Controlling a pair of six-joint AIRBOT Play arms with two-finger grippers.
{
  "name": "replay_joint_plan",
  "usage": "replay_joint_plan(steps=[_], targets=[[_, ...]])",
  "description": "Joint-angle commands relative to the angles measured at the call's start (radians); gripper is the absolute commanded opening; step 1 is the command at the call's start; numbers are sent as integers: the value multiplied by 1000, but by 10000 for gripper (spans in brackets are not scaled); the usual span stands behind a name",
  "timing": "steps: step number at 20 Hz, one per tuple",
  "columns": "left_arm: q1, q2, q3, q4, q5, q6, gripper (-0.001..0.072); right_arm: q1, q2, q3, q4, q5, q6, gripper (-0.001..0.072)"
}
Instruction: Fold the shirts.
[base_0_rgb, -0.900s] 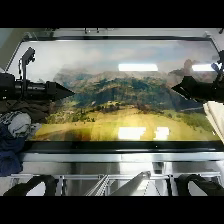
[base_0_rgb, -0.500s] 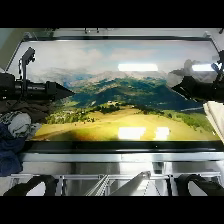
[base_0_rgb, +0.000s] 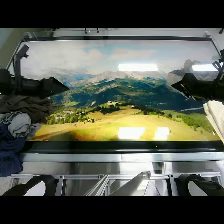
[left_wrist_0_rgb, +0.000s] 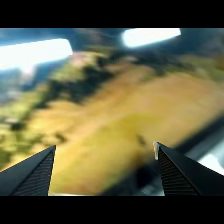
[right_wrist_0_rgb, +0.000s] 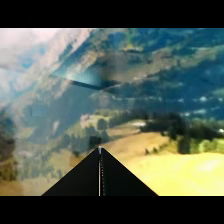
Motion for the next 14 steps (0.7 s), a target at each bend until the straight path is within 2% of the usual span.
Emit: replay_joint_plan(steps=[1, 3, 5, 10, 11, 12, 13, 14], targets=[[154, -130, 184, 270, -95, -129, 701, 0, -3, 1, 86, -49, 0, 19], [251, -258, 297, 351, -143, -136, 701, 1, -5, 1, 89, -68, 0, 20], [314, -397, 389, 363, -188, -129, 702, 1, -16, 1, 101, -66, 0, 21], [274, -756, 659, 368, -129, -100, 703, 1, -57, 1, 113, -66, 0, 43], [257, -813, 718, 369, -103, -101, 714, 1, -66, 1, 123, -66, 0, 237], [244, -857, 771, 382, -68, -102, 714, 1, -74, 1, 127, -64, 0, 589], [230, -889, 814, 432, -26, -112, 715, 3, -80, 1, 128, -61, 0, 706], [217, -914, 850, 497, 6, -122, 720, 3, -85, 1, 135, -58, 0, 706]])
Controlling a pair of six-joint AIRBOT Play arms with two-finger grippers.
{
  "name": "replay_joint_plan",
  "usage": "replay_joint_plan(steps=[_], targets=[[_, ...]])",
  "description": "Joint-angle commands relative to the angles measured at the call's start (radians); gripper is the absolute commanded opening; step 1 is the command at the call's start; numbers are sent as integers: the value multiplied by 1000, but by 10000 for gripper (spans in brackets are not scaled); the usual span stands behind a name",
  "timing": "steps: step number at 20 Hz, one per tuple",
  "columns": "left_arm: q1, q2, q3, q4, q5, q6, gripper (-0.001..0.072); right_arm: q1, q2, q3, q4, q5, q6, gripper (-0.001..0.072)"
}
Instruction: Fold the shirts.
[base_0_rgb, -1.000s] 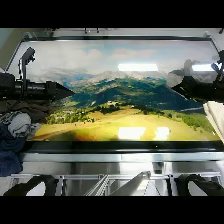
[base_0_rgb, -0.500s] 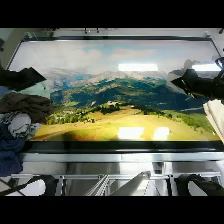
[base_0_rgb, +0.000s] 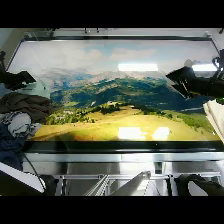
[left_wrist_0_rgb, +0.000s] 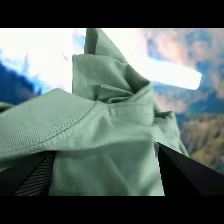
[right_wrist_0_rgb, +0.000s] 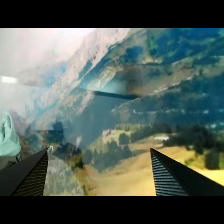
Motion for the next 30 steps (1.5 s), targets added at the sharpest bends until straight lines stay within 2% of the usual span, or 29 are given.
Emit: replay_joint_plan(steps=[1, 3, 6, 7, 8, 9, 11, 13, 15, 18, 19, 21, 25, 26, 28, 29, 30], targets=[[-39, -132, 139, 142, 90, -31, 720, 2, -21, 1, 20, 7, 0, 706], [-53, -144, 122, 164, 85, -30, 720, 2, -21, 1, 26, 7, 0, 706], [-93, -171, 119, 383, 195, -30, 707, 2, -21, 1, 26, 7, 0, 706], [-103, -177, 119, 427, 220, -29, 610, 2, -21, 1, 26, 7, 0, 706], [-113, -176, 119, 439, 227, -29, 273, 2, -21, 1, 26, 7, 0, 706], [-124, -176, 128, 441, 240, -14, 4, 2, -21, 1, 26, 7, 0, 706], [-155, -173, 158, 438, 257, -11, 21, 2, -21, 1, 26, 7, 0, 706], [-177, -148, 180, 317, 251, -2, 20, 2, -21, 1, 26, 7, 0, 706], [-178, -89, 184, -19, 240, 105, 20, 2, -21, 1, 26, 7, 0, 706], [-195, 21, 184, -618, 280, 277, 20, 2, -21, 1, 25, 6, -1, 706], [-215, 63, 184, -743, 285, 307, 21, 2, -21, 1, 25, 6, -2, 706], [-281, 161, 184, -837, 273, 323, 21, 1, -22, 1, 25, 6, -9, 706], [-433, 313, 183, -826, 269, 349, 27, -11, -22, 1, 19, 3, -29, 706], [-471, 338, 166, -801, 247, 349, 60, -18, -22, 1, 17, 4, -45, 706], [-544, 371, 88, -746, 209, 344, 554, -28, -22, 1, 17, 9, -57, 706], [-583, 372, 47, -721, 210, 332, 705, -30, -22, 1, 17, 19, -57, 706], [-612, 367, 6, -705, 205, 321, 691, -31, -22, 1, 17, 27, -61, 706]])
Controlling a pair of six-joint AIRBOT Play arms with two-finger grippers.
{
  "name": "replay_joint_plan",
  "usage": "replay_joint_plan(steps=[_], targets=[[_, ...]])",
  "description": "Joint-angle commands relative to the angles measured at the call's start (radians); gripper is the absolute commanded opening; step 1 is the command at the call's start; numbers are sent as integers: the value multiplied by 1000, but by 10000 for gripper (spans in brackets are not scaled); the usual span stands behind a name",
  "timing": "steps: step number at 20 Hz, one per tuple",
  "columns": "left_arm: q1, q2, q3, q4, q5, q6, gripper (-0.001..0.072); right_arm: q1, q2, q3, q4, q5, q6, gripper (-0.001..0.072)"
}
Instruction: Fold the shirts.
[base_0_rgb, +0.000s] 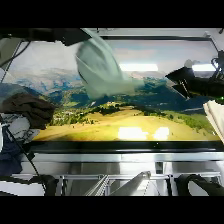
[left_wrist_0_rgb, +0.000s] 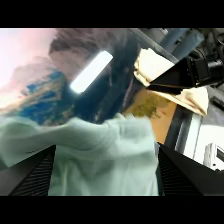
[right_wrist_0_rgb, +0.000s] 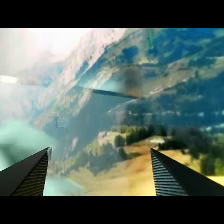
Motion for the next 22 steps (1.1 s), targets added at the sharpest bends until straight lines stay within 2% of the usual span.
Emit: replay_joint_plan(steps=[1, 3, 4, 7, 9, 10, 12, 13, 14, 18, 22], targets=[[-125, 21, -126, 39, -34, -14, 692, -7, 0, 1, -1, 27, -19, 706], [-161, -15, -202, 39, -55, -21, 693, -6, -1, 1, -1, 54, -50, 706], [-162, -32, -228, 40, -51, -54, 693, -7, -2, 1, -1, 81, -71, 706], [-84, -72, -228, 66, 121, -164, 691, 22, -37, 1, -1, 216, -118, 706], [-34, -62, -271, 194, 232, -231, 690, 83, -104, 0, -2, 262, -156, 705], [-14, -38, -331, 275, 240, -254, 691, 116, -150, 1, 0, 263, -155, 705], [27, 40, -528, 372, 154, -257, 691, 159, -246, 1, 2, 259, -161, 698], [47, 77, -644, 363, 90, -255, 691, 174, -292, 1, 14, 256, -182, 629], [59, 107, -745, 343, 41, -236, 691, 185, -340, 1, 40, 256, -207, 530], [23, 142, -1020, 163, -101, -117, 691, 205, -485, 1, 158, 231, -292, 525], [-127, 62, -1022, 159, -201, -109, 691, 251, -566, 1, 238, 224, -348, 522]])
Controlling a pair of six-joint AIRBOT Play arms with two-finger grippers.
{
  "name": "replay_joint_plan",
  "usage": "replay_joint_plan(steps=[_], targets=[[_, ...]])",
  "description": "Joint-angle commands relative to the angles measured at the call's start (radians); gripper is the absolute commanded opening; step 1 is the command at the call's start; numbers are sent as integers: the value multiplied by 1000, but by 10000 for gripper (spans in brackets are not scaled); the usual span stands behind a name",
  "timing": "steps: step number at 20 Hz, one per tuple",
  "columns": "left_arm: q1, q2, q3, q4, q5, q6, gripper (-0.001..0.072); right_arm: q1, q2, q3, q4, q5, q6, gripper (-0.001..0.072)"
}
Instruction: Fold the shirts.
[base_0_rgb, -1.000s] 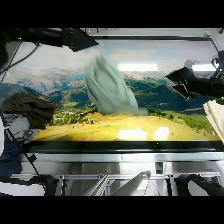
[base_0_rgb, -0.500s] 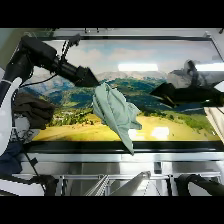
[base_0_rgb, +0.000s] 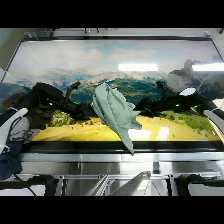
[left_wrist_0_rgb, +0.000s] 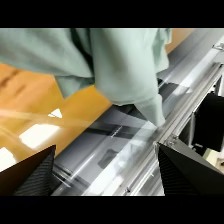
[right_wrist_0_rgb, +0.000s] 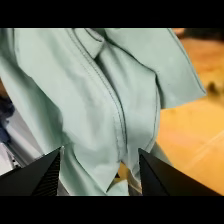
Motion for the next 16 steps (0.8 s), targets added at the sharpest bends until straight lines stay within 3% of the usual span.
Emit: replay_joint_plan(steps=[1, 3, 8, 10, 12, 13, 14, 16], targets=[[-115, -68, -3, -29, -90, 23, 691, 48, -72, 0, 78, -10, -56, 521], [-172, -125, 79, -31, -87, 19, 690, 83, -84, 0, 80, -37, -56, 473], [-264, -202, 235, -30, -89, -14, 678, 116, -93, 0, 129, -63, -74, 472], [-285, -223, 272, -28, -83, -16, 447, 116, -93, 1, 130, -67, -74, 440], [-302, -248, 296, -28, -70, -21, 435, 116, -93, 1, 130, -66, -74, 432], [-306, -259, 300, -28, -62, -21, 288, 116, -92, 1, 130, -63, -74, 432], [-306, -264, 298, -28, -48, -20, 63, 115, -92, 1, 130, -55, -78, 432], [-300, -261, 296, -29, -19, -19, 25, 95, -90, 2, 129, -11, -110, 435]])
